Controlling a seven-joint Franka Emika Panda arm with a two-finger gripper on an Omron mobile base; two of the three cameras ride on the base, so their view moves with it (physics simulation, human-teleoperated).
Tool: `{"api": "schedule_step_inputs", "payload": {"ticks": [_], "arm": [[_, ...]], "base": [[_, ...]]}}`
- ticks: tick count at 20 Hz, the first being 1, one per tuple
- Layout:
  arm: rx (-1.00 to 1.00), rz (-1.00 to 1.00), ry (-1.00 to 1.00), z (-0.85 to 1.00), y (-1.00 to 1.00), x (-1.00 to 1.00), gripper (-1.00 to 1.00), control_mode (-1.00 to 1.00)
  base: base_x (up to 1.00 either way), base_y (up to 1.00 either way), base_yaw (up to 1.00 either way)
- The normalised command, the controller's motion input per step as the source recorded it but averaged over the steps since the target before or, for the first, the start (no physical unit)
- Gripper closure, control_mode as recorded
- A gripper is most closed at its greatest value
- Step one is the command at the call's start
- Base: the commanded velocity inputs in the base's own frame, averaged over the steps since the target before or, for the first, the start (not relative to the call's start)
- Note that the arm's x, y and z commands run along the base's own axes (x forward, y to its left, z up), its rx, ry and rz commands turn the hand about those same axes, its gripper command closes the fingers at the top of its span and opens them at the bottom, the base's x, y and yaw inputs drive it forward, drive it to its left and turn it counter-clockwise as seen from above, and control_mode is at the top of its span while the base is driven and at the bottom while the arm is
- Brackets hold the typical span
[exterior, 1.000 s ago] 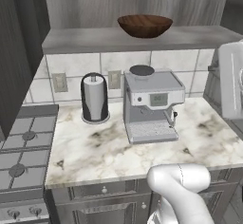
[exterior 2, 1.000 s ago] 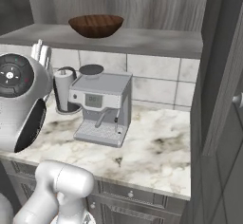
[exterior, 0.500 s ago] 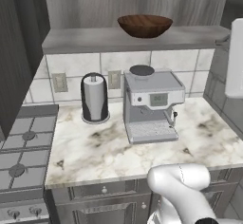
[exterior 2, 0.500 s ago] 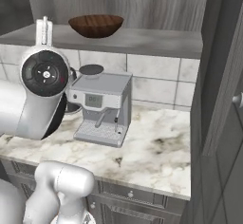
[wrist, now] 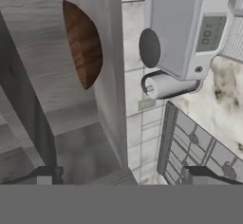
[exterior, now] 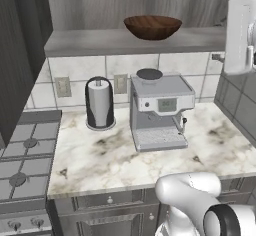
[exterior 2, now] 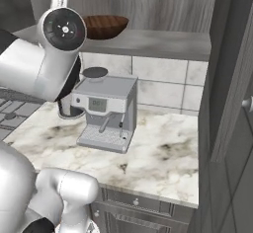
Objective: Pick up the bowls from the cabinet and place each bowl in front of a stool on the dining counter.
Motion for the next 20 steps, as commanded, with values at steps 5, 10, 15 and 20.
{"api": "schedule_step_inputs", "payload": {"ticks": [5,10,15,20], "arm": [[0.00,0.00,0.10,0.00,0.00,0.97,-1.00,-1.00],[0.00,0.00,0.07,0.00,0.00,0.95,-1.00,-1.00],[0.00,0.00,0.10,-0.01,0.00,0.78,-1.00,-1.00],[0.00,0.00,0.10,-0.08,0.00,0.75,-1.00,-1.00]], "base": [[0.00,0.00,0.00],[0.00,0.00,0.00],[0.00,0.00,0.00],[0.00,0.00,0.00]]}}
